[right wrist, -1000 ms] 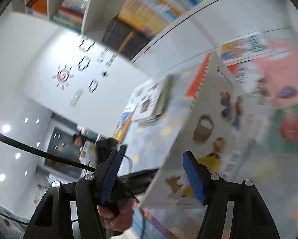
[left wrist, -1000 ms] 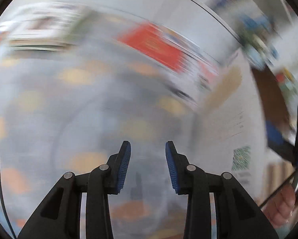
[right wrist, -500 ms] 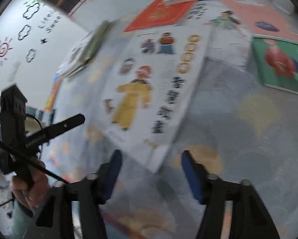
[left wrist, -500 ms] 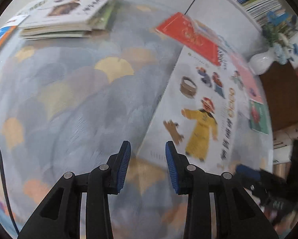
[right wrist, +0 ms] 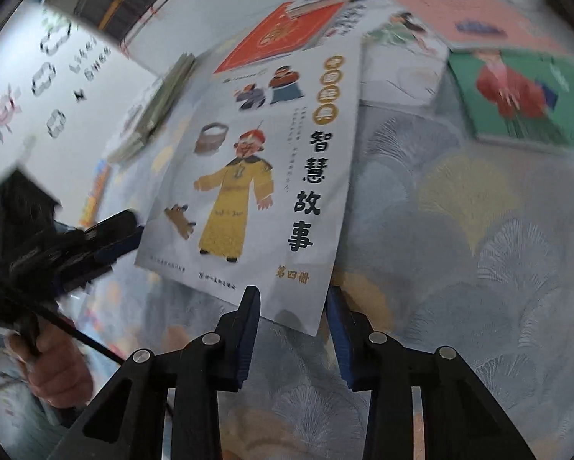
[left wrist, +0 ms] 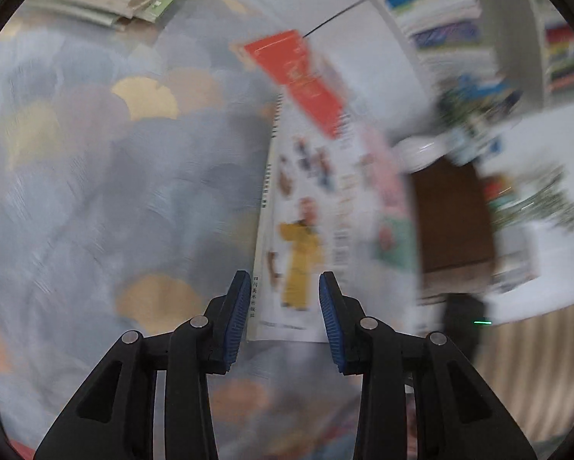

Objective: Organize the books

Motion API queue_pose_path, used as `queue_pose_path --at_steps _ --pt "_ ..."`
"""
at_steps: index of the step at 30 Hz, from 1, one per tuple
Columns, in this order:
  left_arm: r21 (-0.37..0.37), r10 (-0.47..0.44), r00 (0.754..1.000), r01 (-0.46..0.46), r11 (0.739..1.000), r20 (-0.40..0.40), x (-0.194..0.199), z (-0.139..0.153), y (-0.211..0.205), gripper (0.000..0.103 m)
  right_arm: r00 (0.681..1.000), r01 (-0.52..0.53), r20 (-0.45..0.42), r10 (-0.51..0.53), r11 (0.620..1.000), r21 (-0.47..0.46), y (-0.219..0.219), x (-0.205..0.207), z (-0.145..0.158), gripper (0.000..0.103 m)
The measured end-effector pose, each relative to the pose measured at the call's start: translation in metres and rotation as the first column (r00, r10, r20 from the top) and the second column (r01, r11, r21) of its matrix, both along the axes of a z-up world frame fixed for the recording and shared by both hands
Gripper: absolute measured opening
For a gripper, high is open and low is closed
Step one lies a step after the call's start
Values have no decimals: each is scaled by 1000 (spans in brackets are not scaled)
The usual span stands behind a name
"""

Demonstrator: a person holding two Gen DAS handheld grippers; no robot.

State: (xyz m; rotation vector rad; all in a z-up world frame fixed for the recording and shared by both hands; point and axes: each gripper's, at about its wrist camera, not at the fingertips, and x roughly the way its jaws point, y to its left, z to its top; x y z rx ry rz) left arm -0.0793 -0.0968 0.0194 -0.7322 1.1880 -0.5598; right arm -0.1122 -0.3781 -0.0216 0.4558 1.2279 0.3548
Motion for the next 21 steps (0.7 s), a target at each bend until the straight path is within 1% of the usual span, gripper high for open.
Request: queue_pose_path --at_steps 1,2,3,5,6,7,8,10,11,13,15,16,17,18,20,21 --pt "-25 8 1000 -8 1000 -8 -1 -1 0 33 1000 5 -8 -5 999 36 -6 0 -3 35" --pt "-26 17 1000 -17 1000 -17 -2 -4 -1 33 1000 7 -12 -6 999 51 -8 1 -4 35" --pt "-2 21 1000 -21 1000 -16 -3 -6 -3 33 1000 7 -15 -6 998 57 -9 1 -5 35" --pt "75 18 1000 -16 997 -21 -3 -12 -14 24 1000 -6 -11 6 999 43 -4 3 -4 35" --pt "100 10 1000 -8 995 -19 -2 -13 -20 19 1000 -15 -6 15 999 32 -3 2 -3 35" --pt "135 -1 1000 2 991 -11 -2 -14 -28 16 1000 -27 2 27 999 19 0 3 -3 35" --pt "171 -13 1000 13 985 -2 0 -14 -37 15 999 -32 7 32 999 14 1 3 -3 35" --pt "204 -21 1000 17 979 15 1 -14 -47 12 1000 -29 7 29 999 27 1 4 -3 35" --pt "204 -19 1000 14 979 20 2 -13 -51 11 1000 -25 2 25 999 40 0 5 -5 35" --pt "165 -7 1000 3 986 23 5 -11 -54 10 999 -9 -30 12 996 94 -13 0 -5 35" --pt "78 3 1000 -4 997 11 9 -6 -53 10 997 17 -79 -4 986 166 -24 2 -8 36" --pt "26 6 1000 -6 1000 -2 13 -6 -53 10 993 44 -114 -19 974 224 -35 3 -11 39" --pt "-42 8 1000 -9 999 -21 16 -6 -51 10 990 75 -132 -40 960 269 -43 2 -13 42" --pt "-76 11 999 -13 997 -31 16 -6 -52 10 988 102 -141 -61 947 304 -51 1 -15 44" --pt "-138 7 999 -14 990 -50 18 -6 -53 10 982 159 -155 -105 904 397 -68 -2 -20 44" --pt "-152 6 998 -15 988 -57 18 -6 -55 10 979 180 -166 -117 882 435 -75 -3 -23 46"
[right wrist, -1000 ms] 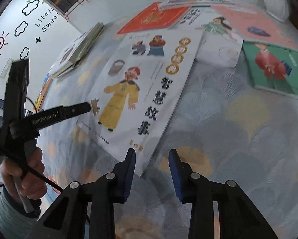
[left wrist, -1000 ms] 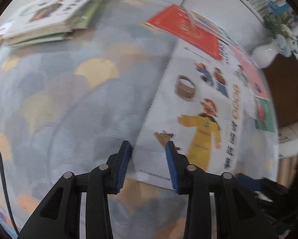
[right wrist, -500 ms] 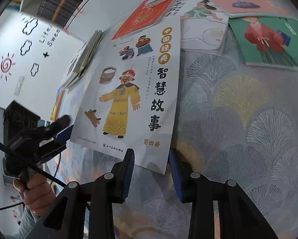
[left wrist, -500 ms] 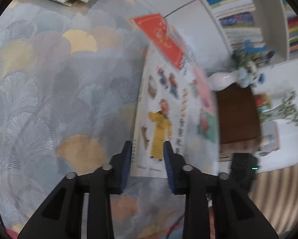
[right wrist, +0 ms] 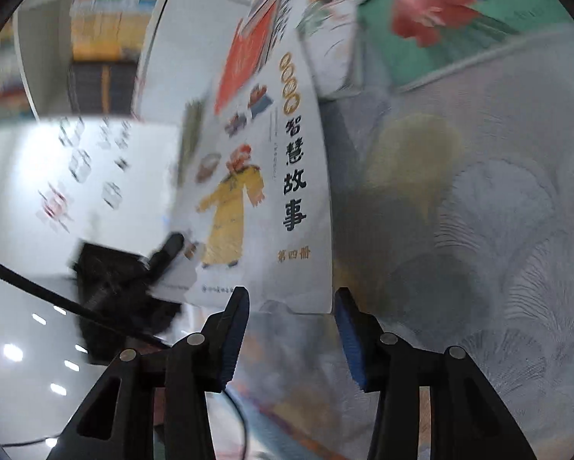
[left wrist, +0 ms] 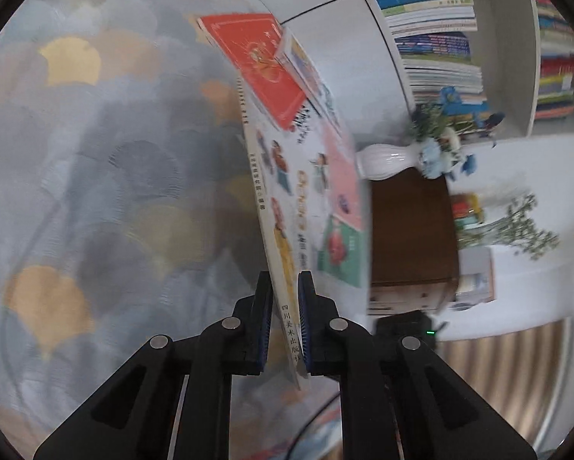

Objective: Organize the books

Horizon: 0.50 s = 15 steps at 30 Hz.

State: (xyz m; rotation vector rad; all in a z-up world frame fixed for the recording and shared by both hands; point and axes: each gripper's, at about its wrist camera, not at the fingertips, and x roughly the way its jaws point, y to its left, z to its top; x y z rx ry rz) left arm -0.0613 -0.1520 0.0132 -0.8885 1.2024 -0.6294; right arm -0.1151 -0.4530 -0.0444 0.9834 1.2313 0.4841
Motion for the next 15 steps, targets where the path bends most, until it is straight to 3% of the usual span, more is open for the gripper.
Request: queue_pose_path --at_steps 3,6,9,11,13,15 --pt "-67 11 999 -13 998 -41 1 -3 -2 10 998 61 -17 -60 995 81 -15 -1 -8 57" --pt "-141 24 996 -36 989 -83 0 -8 1 10 996 87 -38 -83 987 137 -19 2 -19 58" --pt "-159 10 994 -27 987 -104 2 -9 2 10 994 105 -29 -101 976 189 -16 18 -26 58" --pt "-115 -12 995 2 993 -94 4 -5 -1 10 994 105 2 -107 976 188 -11 30 -21 51" --pt "-35 -28 997 25 999 -69 5 1 -2 10 995 100 20 -103 989 109 -2 44 -15 38" --pt "67 -53 998 55 996 -33 6 10 -4 10 996 75 45 -77 996 48 5 47 -9 33"
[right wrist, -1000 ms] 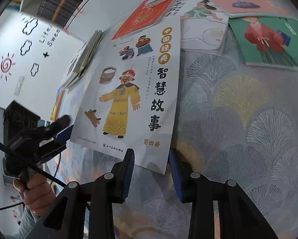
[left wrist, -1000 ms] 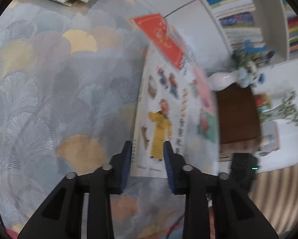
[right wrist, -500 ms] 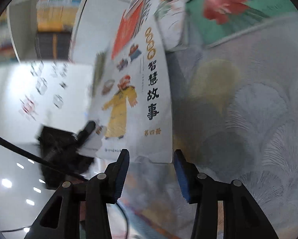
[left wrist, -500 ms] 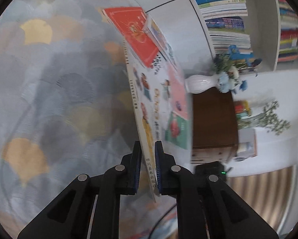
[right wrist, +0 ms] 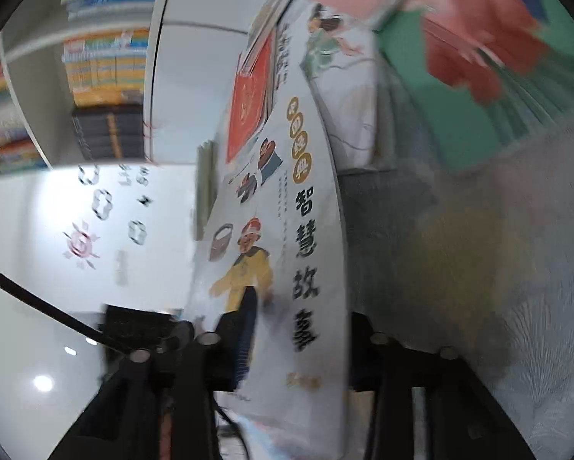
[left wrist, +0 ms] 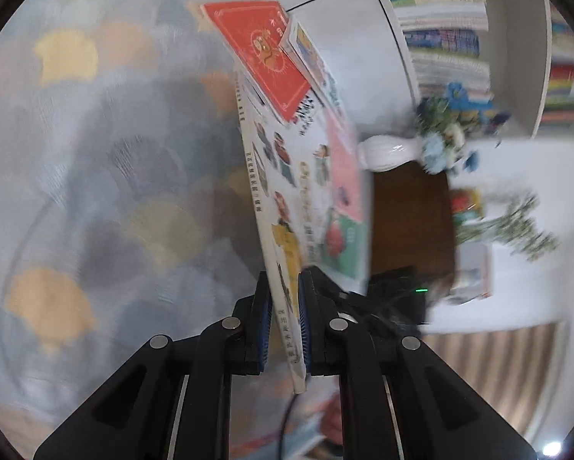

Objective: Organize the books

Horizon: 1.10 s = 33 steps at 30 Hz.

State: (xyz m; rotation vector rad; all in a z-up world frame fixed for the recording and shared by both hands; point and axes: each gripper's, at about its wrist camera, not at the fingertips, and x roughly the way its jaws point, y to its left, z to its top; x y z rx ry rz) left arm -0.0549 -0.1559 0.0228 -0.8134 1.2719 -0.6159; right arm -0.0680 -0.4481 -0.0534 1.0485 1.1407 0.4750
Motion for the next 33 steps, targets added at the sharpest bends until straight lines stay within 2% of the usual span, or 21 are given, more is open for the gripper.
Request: queue_pose_path --at_steps 2,4,6,8,13,16,20,22,25,28,30,32,33 --pt "94 -58 997 54 994 42 -1 8 -4 10 998 -43 45 48 994 -99 10 -5 14 32" --pt "125 -113 992 105 987 63 -1 14 -6 10 992 -81 76 101 968 -236 28 -11 30 32" --pt "139 -155 984 142 980 86 -1 20 -3 10 984 -108 94 154 922 -373 47 -16 45 33" --pt "147 -188 975 170 974 115 0 28 4 10 971 -121 125 202 873 -472 67 -23 60 33" --pt "115 -196 962 176 978 192 7 57 36 17 943 -111 192 272 801 -589 109 -37 100 33" --pt "102 -157 952 134 986 264 20 84 73 17 921 -82 249 299 775 -627 144 -28 131 34" --pt "95 -84 934 54 994 348 51 113 135 17 885 -49 341 317 792 -609 195 9 163 35" --pt "117 -71 926 30 993 372 68 118 161 17 871 -55 366 328 806 -590 226 37 174 35" --pt "167 -42 922 -24 986 385 98 116 202 17 843 -52 396 363 788 -614 270 74 182 36" --pt "273 -54 917 -61 960 395 121 103 225 18 839 -67 385 385 774 -629 309 114 178 38" --pt "341 -50 925 -88 936 376 135 87 234 18 860 -97 346 376 785 -612 329 146 160 39" --pt "372 -42 940 -92 924 338 149 67 239 20 888 -151 251 386 759 -633 352 175 129 40" --pt "384 -43 941 -95 919 336 153 61 242 19 893 -159 234 384 756 -635 356 182 121 40"
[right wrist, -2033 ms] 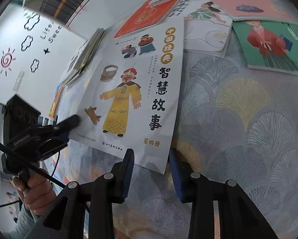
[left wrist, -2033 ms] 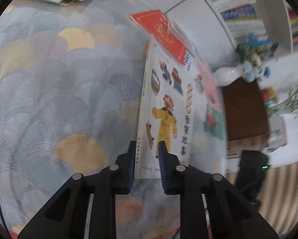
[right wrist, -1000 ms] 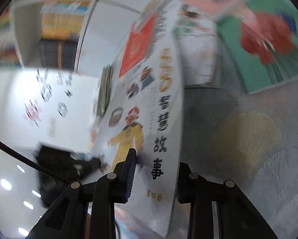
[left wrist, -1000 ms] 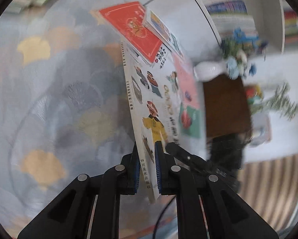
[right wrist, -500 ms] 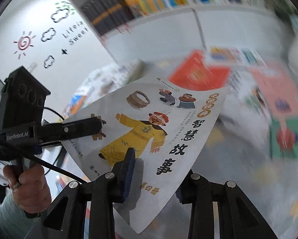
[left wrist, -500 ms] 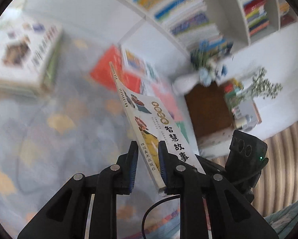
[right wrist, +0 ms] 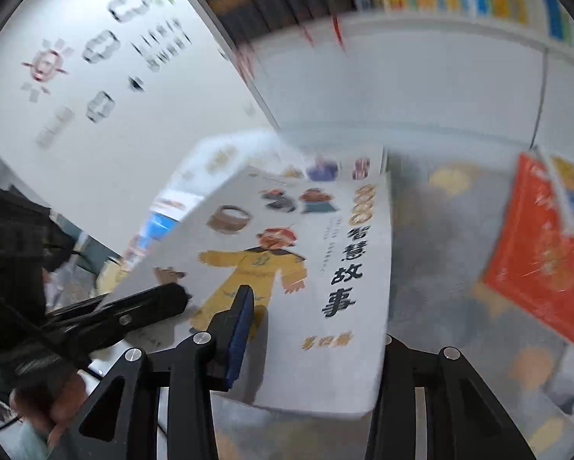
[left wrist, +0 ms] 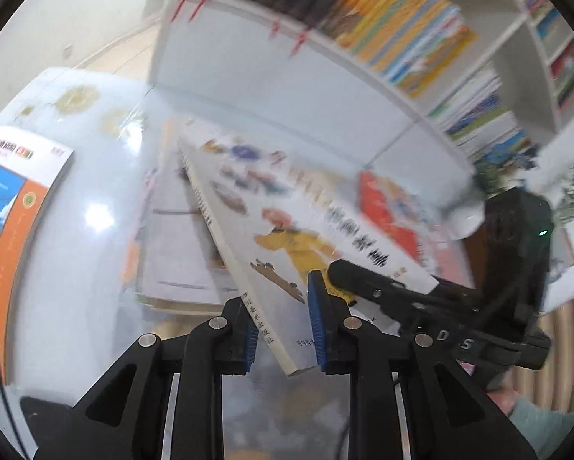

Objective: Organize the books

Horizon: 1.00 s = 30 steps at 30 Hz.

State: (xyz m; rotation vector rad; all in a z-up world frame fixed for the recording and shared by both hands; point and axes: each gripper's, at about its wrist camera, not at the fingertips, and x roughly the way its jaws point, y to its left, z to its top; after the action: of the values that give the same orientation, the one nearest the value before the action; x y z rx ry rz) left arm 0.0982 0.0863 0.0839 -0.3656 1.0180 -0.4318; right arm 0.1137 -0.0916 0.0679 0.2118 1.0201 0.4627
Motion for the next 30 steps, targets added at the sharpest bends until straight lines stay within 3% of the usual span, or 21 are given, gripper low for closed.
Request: queue_pose_path --at_steps 5,10,13,17,21,24,28,30 --pt "-67 23 999 -26 997 -46 26 -23 23 18 997 66 -37 -67 998 -11 12 18 -16 40" --pt "-81 102 993 -107 991 -65 38 -33 45 18 995 87 -50 -91 994 -64 29 32 -20 43" --pt "-45 189 977 -194 980 -103 36 -47 62 18 993 59 -101 -69 994 -95 39 50 -37 59" --pt "23 231 971 -230 973 -53 13 -37 62 20 995 30 -93 -36 997 -64 29 34 -41 61" --pt "-38 99 992 -102 994 -73 4 -26 28 22 985 86 -151 -78 995 43 -14 0 -44 66" --pt "-60 -30 998 27 998 -50 -3 -13 -22 24 958 220 -214 -191 968 119 -64 -25 -52 66" --pt "-96 -224 974 219 971 -40 1 -3 -102 25 912 386 -214 -350 908 162 -135 -53 -49 66" --pt "-37 -289 957 288 957 -17 4 2 -141 25 893 437 -187 -409 888 145 -164 -59 -43 66"
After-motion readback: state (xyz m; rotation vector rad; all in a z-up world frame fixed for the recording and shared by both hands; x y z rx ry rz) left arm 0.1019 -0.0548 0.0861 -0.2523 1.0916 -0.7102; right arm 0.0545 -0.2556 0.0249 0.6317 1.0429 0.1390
